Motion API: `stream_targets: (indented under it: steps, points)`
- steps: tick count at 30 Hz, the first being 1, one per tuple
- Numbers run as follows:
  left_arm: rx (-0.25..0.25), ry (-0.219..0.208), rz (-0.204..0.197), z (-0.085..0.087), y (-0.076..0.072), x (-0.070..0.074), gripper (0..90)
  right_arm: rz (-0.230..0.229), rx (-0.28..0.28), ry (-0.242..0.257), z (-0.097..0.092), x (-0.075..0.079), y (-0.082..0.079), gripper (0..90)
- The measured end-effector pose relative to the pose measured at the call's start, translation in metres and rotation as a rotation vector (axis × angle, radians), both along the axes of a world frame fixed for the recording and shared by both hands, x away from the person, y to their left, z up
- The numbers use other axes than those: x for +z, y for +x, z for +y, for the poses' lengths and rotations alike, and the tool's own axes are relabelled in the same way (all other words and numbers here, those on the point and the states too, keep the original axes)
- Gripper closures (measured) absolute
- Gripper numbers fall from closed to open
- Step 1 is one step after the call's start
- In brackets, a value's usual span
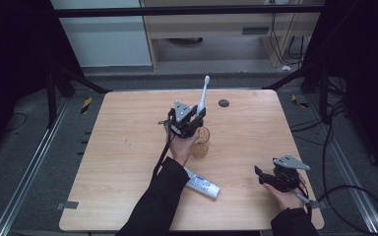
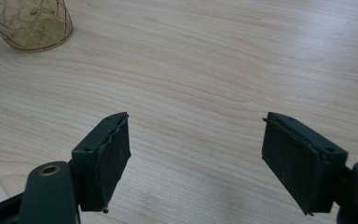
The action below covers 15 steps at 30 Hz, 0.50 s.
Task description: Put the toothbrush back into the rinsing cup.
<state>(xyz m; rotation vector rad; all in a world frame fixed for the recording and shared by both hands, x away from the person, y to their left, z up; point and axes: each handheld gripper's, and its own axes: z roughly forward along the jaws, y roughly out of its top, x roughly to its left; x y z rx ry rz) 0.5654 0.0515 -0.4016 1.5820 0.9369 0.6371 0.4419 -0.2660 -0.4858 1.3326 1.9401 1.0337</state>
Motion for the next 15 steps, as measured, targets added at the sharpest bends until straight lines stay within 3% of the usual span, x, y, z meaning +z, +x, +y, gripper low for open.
stream_targets:
  steps: [15]
  points:
    - [-0.012,0.023,0.035,0.007,-0.005,-0.022,66.2,0.002,0.003,-0.005,0.000,-0.001,0.000,23.8]
